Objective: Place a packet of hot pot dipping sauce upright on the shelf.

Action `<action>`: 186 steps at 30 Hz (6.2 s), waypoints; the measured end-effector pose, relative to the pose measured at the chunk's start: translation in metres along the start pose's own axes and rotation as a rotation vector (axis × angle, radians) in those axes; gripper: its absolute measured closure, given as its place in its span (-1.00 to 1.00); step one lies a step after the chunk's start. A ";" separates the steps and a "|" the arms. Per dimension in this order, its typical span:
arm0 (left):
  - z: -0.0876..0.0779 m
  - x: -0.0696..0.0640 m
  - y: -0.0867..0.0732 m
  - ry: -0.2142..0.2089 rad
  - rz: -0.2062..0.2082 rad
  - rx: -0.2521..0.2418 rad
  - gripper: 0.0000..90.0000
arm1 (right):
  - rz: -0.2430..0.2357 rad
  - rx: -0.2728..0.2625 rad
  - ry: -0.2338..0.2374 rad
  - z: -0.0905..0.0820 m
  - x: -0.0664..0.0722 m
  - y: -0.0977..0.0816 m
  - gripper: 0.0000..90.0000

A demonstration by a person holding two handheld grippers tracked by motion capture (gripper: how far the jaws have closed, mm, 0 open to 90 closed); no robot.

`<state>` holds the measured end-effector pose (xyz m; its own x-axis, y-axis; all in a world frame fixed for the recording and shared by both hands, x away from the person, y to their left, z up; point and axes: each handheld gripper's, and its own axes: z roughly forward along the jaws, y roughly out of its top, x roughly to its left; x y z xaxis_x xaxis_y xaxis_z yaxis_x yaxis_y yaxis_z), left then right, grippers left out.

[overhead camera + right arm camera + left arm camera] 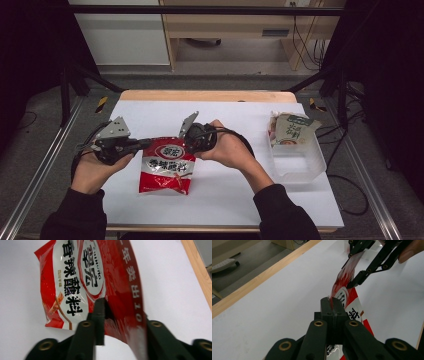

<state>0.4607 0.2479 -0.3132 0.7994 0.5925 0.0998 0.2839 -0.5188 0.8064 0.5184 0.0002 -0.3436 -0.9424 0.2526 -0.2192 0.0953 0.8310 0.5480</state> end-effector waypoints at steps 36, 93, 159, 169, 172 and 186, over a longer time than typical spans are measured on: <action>0.016 0.020 -0.075 0.140 -0.179 0.029 -0.71 | -0.042 0.049 -0.029 -0.003 -0.002 0.015 1.00; 0.022 0.036 -0.135 0.233 -0.290 0.033 -0.80 | 0.127 0.069 -0.087 -0.116 -0.042 -0.025 1.00; 0.023 0.033 -0.141 0.246 -0.286 0.050 -0.81 | 0.452 0.037 -0.304 -0.266 -0.057 -0.198 1.00; 0.022 0.033 -0.141 0.245 -0.285 0.050 -0.81 | 0.467 0.055 -0.309 -0.262 -0.057 -0.212 1.00; 0.021 0.034 -0.142 0.246 -0.285 0.048 -0.81 | 0.476 0.059 -0.308 -0.260 -0.059 -0.215 1.00; 0.022 0.033 -0.141 0.246 -0.284 0.049 -0.81 | 0.532 0.034 -0.280 -0.238 -0.059 -0.238 1.00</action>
<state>0.4588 0.3278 -0.4364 0.5357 0.8442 0.0176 0.5058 -0.3376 0.7938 0.4747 -0.3306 -0.2693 -0.6431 0.7548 -0.1287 0.5447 0.5691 0.6160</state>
